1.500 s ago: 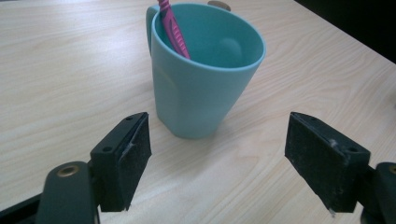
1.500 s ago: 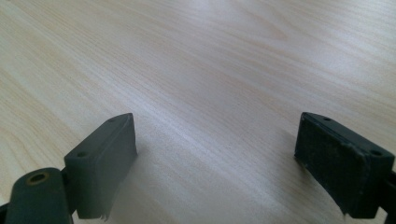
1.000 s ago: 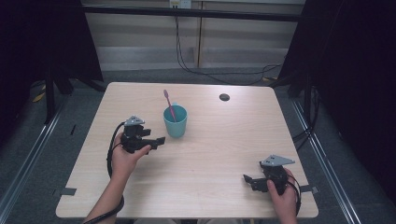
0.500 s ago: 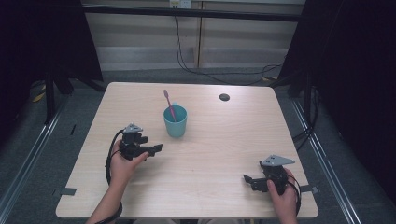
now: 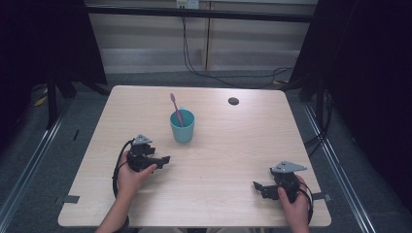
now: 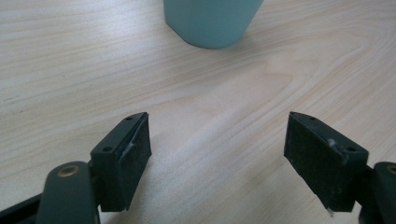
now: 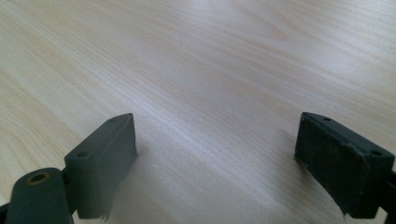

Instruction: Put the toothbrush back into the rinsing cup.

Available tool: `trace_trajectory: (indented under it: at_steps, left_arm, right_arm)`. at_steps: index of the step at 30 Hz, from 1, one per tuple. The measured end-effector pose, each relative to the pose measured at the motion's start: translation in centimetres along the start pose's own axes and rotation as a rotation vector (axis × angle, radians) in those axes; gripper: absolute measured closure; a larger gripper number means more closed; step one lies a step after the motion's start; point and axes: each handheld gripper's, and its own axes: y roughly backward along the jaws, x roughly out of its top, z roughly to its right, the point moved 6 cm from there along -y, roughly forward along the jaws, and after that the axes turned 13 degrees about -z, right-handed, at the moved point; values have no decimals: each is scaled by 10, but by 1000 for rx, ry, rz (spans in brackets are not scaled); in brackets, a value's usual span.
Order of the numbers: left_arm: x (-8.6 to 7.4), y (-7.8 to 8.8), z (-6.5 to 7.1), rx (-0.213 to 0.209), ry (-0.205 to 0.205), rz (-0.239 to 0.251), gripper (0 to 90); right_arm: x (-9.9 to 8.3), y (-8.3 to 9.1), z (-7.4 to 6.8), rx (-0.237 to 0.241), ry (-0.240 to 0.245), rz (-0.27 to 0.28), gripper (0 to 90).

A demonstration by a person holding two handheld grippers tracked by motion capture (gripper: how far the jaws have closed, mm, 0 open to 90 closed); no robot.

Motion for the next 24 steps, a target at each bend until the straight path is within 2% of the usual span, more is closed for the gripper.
trace_trajectory:
  at_steps: [15, 24]
  left_arm:
    - [-4, -6, 3, 27, -28, -15, 221]
    - [-5, -9, 5, 54, -71, -2, 200]
  right_arm:
    - [0, 0, 0, 0, 1, 0, 120]
    - [0, 0, 0, 3, 0, -2, 119]
